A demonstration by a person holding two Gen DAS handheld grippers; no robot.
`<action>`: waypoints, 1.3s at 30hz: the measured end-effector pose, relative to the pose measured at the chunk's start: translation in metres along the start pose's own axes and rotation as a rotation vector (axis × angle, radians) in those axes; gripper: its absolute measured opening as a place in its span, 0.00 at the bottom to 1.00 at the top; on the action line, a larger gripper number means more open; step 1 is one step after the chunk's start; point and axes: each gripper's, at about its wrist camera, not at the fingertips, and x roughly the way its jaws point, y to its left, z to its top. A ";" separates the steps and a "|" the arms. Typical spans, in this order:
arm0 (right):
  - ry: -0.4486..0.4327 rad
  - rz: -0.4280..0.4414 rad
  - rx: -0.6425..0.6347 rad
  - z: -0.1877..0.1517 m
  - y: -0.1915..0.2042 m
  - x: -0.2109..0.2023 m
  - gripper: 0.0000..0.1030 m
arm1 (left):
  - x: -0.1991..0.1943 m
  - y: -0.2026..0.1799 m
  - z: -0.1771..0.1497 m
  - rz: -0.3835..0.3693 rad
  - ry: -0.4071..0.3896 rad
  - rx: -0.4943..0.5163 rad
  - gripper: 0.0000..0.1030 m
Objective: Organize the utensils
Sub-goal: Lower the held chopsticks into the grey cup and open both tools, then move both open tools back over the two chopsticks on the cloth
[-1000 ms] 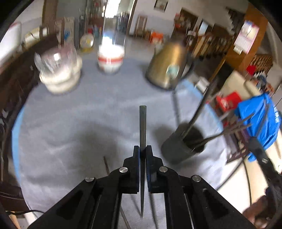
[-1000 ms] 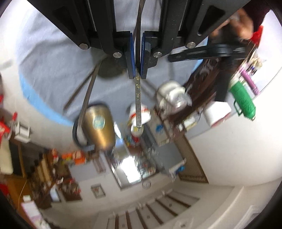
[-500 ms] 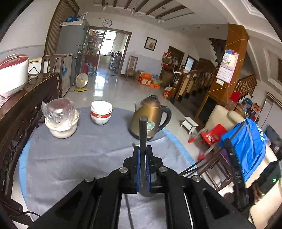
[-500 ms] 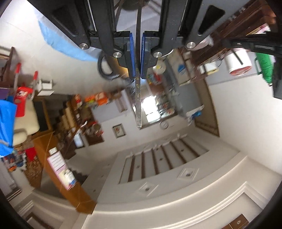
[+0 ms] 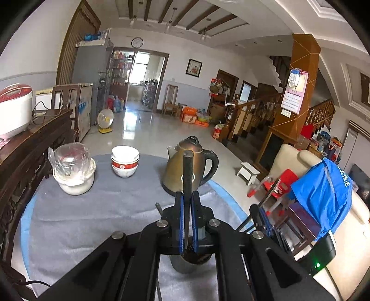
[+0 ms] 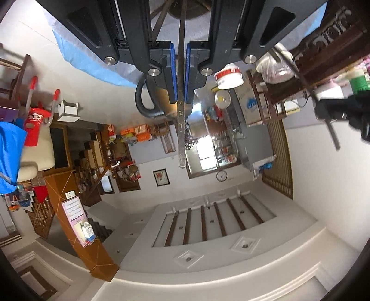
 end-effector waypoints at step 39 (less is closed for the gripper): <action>0.101 0.002 0.117 0.013 -0.056 -0.062 0.70 | 0.010 0.030 -0.087 0.227 0.205 0.138 0.69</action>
